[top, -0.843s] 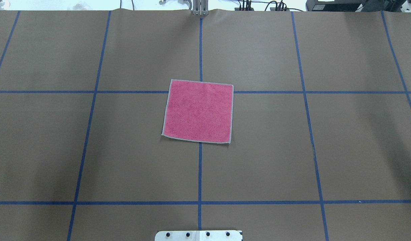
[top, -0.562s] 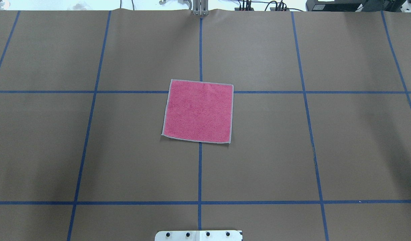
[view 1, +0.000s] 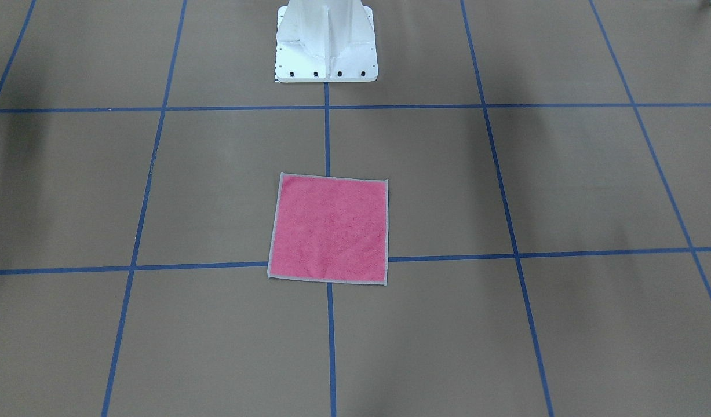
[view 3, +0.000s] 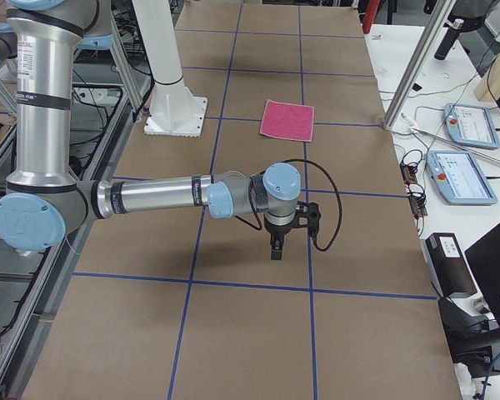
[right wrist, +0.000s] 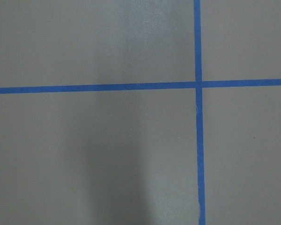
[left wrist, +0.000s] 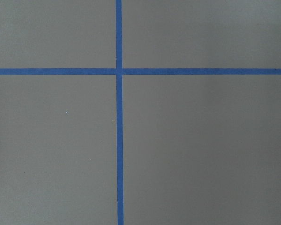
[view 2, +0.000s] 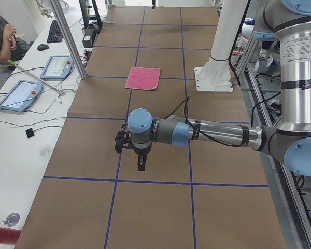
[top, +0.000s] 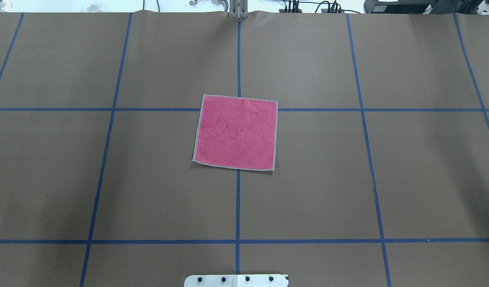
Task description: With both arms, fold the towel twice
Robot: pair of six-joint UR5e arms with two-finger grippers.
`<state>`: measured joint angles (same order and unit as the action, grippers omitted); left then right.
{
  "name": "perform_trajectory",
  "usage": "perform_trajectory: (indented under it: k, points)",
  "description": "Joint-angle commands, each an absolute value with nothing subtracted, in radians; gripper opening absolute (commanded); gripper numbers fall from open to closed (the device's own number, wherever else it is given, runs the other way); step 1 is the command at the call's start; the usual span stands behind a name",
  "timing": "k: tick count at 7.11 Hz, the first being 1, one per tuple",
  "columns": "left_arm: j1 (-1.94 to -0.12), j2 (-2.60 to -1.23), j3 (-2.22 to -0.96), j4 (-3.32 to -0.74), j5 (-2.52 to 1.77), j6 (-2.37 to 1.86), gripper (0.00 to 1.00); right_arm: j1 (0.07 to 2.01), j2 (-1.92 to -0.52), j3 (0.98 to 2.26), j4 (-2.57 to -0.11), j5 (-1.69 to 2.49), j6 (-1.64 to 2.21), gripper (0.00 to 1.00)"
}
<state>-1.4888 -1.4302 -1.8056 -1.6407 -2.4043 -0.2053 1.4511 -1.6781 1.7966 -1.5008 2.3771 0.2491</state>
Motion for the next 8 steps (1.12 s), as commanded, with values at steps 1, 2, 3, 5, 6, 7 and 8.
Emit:
perform_trajectory:
  k: [1, 2, 3, 5, 6, 7, 8]
  points:
    - [-1.485, -1.430, -1.806, -1.682, -2.404, -0.255, 1.00, 1.450, -1.695, 1.818, -1.500, 2.385, 0.250, 1.00]
    - [-1.485, -1.430, -1.805, -1.686, -2.408, -0.255, 1.00, 1.450, -1.697, 1.819, -1.499, 2.399, 0.249, 1.00]
    - [-1.485, -1.430, -1.807, -1.689, -2.410, -0.253, 1.00, 1.450, -1.698, 1.828, -1.497, 2.399, 0.249, 1.00]
    - [-1.485, -1.430, -1.807, -1.724, -2.411, -0.245, 1.00, 1.448, -1.700, 1.847, -1.499, 2.454, 0.256, 1.00]
    - [-1.486, -1.425, -1.809, -1.721, -2.414, -0.252, 1.00, 1.448, -1.698, 1.853, -1.497, 2.459, 0.256, 1.00]
    - [-1.485, -1.417, -1.802, -1.723, -2.413, -0.253, 1.00, 1.448, -1.698, 1.859, -1.496, 2.473, 0.258, 1.00]
    - [-1.485, -1.414, -1.804, -1.723, -2.413, -0.255, 1.00, 1.448, -1.698, 1.861, -1.493, 2.488, 0.270, 1.00]
